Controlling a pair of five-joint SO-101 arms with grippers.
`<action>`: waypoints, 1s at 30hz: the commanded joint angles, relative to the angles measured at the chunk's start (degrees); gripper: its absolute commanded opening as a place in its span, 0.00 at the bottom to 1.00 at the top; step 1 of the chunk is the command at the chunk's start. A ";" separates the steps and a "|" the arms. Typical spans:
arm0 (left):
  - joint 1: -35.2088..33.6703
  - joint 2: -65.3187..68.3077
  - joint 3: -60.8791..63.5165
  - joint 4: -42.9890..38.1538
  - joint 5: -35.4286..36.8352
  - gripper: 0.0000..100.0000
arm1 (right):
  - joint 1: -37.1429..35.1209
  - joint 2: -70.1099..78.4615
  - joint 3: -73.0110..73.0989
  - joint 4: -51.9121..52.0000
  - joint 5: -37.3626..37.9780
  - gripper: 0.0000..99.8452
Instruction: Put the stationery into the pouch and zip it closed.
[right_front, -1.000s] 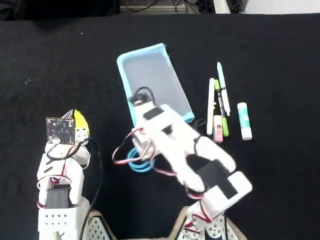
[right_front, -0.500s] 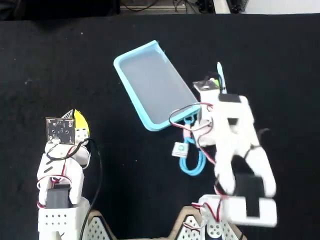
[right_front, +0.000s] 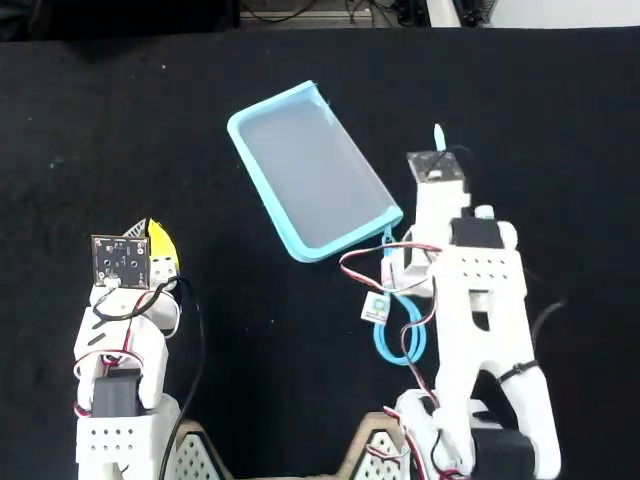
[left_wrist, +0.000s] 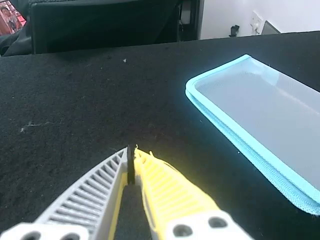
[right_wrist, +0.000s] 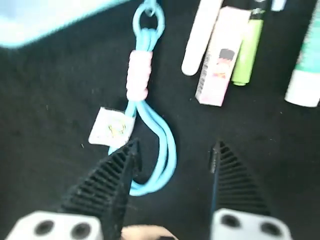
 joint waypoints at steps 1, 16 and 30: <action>0.13 -0.53 1.45 0.26 -0.35 0.03 | -6.51 -1.45 1.45 -4.84 -2.90 0.23; 0.13 -0.53 1.45 0.26 -0.35 0.03 | -5.19 13.05 7.96 -29.63 -2.37 0.23; 0.04 -0.53 1.45 0.88 -0.35 0.03 | -4.84 22.29 -0.22 -27.96 -2.20 0.01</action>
